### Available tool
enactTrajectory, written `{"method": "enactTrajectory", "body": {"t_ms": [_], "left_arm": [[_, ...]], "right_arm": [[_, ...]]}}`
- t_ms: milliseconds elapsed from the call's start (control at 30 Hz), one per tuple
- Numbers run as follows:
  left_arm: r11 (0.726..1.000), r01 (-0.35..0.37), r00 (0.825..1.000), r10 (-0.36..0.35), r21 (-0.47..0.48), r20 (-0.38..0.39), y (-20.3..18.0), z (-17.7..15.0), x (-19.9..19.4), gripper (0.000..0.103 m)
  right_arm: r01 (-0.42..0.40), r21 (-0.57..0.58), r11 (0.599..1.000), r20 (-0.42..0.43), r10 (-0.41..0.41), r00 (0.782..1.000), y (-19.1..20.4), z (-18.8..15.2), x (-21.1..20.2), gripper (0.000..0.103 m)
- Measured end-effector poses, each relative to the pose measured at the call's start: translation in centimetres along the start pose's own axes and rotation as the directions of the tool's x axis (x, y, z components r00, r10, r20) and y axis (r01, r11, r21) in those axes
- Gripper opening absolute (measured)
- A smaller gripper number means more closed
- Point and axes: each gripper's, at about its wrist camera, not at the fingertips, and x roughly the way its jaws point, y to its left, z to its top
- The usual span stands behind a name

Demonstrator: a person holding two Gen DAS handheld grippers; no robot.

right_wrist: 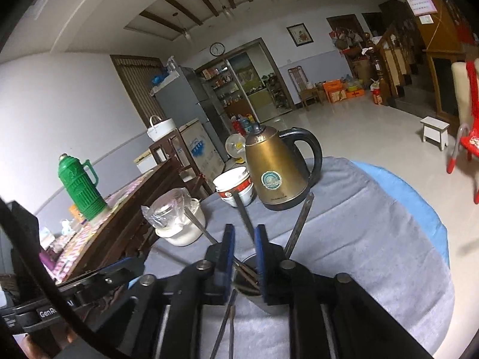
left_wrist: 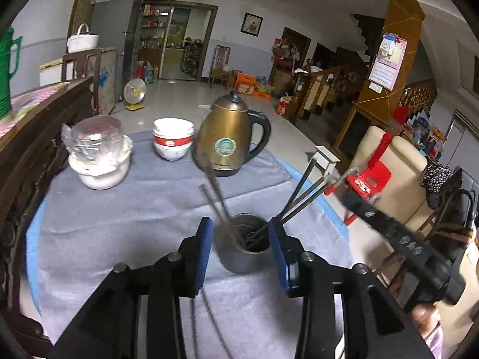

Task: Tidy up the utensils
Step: 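Raise both chopsticks over the holder cup and release them inside, then move both open tools down toward the last chopsticks on the cloth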

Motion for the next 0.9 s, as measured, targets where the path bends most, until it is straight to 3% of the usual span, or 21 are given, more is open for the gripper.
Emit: {"method": "enactTrajectory", "body": {"t_ms": [67,100,167,267,433,600,900], "left_arm": [[0.999,-0.032,0.999,0.032,0.001,0.005,1.2,-0.6,-0.6,0.042],[0.999,-0.052,0.999,0.052,0.0,0.002,1.9,-1.1,-0.8,0.044],[0.996,-0.089,0.996,0.089,-0.001,-0.023,3.3,-2.2,-0.8,0.046],[0.989,-0.151,0.983,0.151,0.003,-0.108,5.4,-4.8,0.2,0.047],[0.964,-0.265,0.93,0.262,0.023,-0.258,7.8,-10.6,2.4,0.047],[0.953,-0.3,0.912,0.3,0.043,-0.28,7.2,-13.8,2.5,0.049],[0.936,-0.333,0.904,0.352,0.114,-0.243,5.5,-14.0,3.2,0.054]], "right_arm": [[-0.019,0.012,1.0,0.007,0.019,1.0,-0.5,-0.4,-0.8,0.043],[-0.026,0.014,1.0,0.023,0.026,0.999,-0.8,-0.7,-1.4,0.057],[-0.028,0.001,1.0,0.033,0.028,0.999,-0.8,-1.0,-2.1,0.057],[-0.045,-0.016,0.999,-0.018,0.044,0.999,-1.0,-2.4,-2.2,0.057],[-0.026,-0.069,0.997,-0.142,0.016,0.99,-1.3,-6.3,-0.7,0.053],[-0.006,-0.051,0.999,-0.234,-0.006,0.972,-2.2,-9.8,1.1,0.048],[0.0,-0.068,0.998,-0.274,-0.018,0.962,-1.7,-11.2,1.6,0.049]]}}
